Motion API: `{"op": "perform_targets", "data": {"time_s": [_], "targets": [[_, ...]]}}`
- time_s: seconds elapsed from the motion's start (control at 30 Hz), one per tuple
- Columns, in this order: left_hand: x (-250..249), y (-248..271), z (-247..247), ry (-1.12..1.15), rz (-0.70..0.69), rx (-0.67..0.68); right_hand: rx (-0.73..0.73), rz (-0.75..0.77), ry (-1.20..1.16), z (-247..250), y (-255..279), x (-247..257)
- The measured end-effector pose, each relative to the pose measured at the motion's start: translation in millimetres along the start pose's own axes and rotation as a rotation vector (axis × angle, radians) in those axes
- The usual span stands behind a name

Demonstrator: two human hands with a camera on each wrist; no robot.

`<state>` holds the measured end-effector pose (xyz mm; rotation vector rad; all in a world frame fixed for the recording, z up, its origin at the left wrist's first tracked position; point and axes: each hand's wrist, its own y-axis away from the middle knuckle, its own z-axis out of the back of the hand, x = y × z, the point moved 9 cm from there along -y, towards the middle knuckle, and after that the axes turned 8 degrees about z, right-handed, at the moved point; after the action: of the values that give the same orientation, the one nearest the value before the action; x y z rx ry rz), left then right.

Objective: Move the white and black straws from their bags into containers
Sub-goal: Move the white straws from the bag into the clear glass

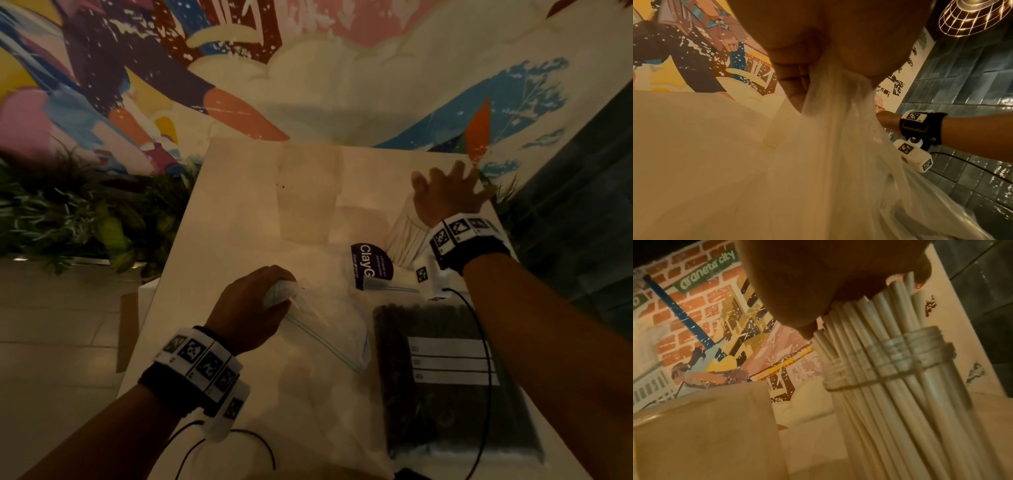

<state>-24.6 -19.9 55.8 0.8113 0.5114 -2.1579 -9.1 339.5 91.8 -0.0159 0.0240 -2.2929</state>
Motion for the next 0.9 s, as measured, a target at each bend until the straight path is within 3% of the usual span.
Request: {"op": "perform_targets", "data": {"time_s": [0.17,0.27,0.33,0.4,0.43,0.5,0.57,0.6,0.67,0.77,0.9], "targets": [[0,-1,-1,0.003,0.005,0.007,-0.030,0.024,-0.174,-4,-1,-9],[2,-5,-6,-0.036,0.005,0.083,-0.095,0.051,-0.267,5,4,-11],[11,-7,-7,-0.026,0.087,0.140,-0.294,0.095,-0.354,35,23,-5],[20,-6,-5,0.047,0.159,0.170,-0.490,0.174,-0.636,64,61,8],[22,-5,-4,0.081,0.167,0.170,-0.457,0.216,-0.827,64,82,20],[25,-3,-1,0.125,0.167,0.175,-0.118,0.288,-1.102,36,125,60],[29,-2,1,0.179,0.186,0.166,0.294,0.410,-1.034,-8,174,105],[30,-1,2,0.209,0.189,0.148,0.393,0.465,-0.908,-28,192,118],[31,-1,4,0.272,0.195,0.119,0.421,0.475,-0.783,-52,205,126],[30,3,2,0.474,0.223,0.130,0.436,0.442,-0.866,-63,209,131],[32,6,1,0.754,0.249,0.152,0.357,0.521,-0.876,-57,214,142]]}}
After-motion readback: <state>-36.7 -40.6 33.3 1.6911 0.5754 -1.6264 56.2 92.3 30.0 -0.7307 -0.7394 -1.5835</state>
